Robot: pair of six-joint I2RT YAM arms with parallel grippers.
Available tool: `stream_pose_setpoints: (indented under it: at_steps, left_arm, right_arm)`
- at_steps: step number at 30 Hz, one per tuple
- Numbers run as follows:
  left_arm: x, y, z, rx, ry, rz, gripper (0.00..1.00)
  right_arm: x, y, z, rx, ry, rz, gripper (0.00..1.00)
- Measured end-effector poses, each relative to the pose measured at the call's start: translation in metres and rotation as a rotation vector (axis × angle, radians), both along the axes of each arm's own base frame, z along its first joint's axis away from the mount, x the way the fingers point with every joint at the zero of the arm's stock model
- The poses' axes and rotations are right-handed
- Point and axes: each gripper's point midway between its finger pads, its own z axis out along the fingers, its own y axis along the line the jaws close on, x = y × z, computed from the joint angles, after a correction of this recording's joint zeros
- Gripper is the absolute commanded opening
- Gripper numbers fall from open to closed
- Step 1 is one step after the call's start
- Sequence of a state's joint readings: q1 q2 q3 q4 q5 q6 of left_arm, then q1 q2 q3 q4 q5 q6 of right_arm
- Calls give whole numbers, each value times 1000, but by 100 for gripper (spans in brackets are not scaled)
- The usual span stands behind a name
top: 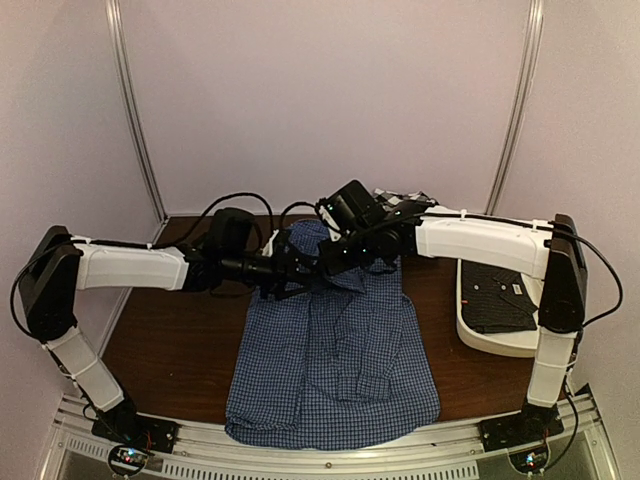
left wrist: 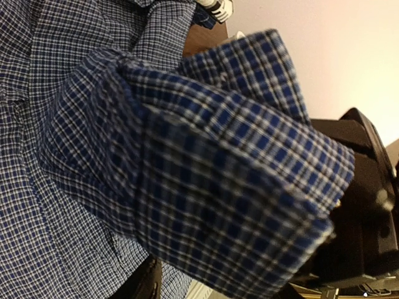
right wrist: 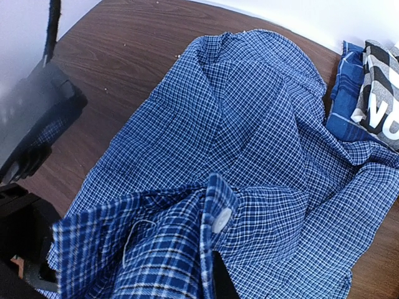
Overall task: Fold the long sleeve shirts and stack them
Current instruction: Fold the sleeve of the 1/3-folded shirt.
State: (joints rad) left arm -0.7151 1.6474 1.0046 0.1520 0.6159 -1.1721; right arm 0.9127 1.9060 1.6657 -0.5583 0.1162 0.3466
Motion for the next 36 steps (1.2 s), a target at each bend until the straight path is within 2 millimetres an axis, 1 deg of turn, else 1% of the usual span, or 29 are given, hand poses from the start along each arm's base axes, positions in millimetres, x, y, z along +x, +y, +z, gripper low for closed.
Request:
stream_pose_setpoints:
  at_steps: [3, 5, 7, 9, 11, 14, 16, 18, 21, 24, 26, 29, 33, 36]
  left_arm:
    - [6, 3, -9, 47, 6, 35, 49]
    - [11, 6, -12, 70, 5, 61, 44]
    - [16, 10, -16, 92, 0, 92, 41]
    - [21, 16, -19, 118, 0, 127, 40]
    - [25, 20, -18, 128, -6, 152, 39]
    - [27, 24, -13, 129, -20, 172, 37]
    - [27, 24, -13, 129, -20, 172, 36]
    - [24, 26, -17, 135, -13, 169, 35]
    - [15, 33, -30, 155, 13, 162, 35]
    - [1, 42, -41, 184, 45, 151, 38]
    - [-10, 52, -47, 213, 64, 147, 39]
    - [-21, 70, -49, 241, 78, 153, 40]
    - [-22, 95, -50, 269, 79, 195, 42]
    - [-22, 111, -55, 297, 87, 223, 44]
  right_arm:
    - [-2, 2, -3, 7, 9, 13, 2]
    - [-8, 1, -9, 6, 26, 28, 2]
    - [-16, -3, -18, -4, 49, 46, 2]
    - [-27, -6, -27, -18, 72, 72, 2]
    - [-37, -7, -34, -31, 89, 101, 2]
    - [-57, 2, -42, -40, 110, 160, 2]
    - [-71, 10, -46, -41, 126, 205, 2]
    - [-87, 20, -50, -34, 150, 257, 2]
    - [-102, 33, -53, -15, 172, 313, 2]
    - [-114, 45, -62, -6, 199, 357, 2]
    - [-120, 50, -70, 0, 216, 378, 2]
    - [-128, 56, -81, 0, 244, 406, 1]
    - [-136, 63, -93, 2, 273, 436, 0]
    - [-148, 69, -97, 5, 287, 468, 0]
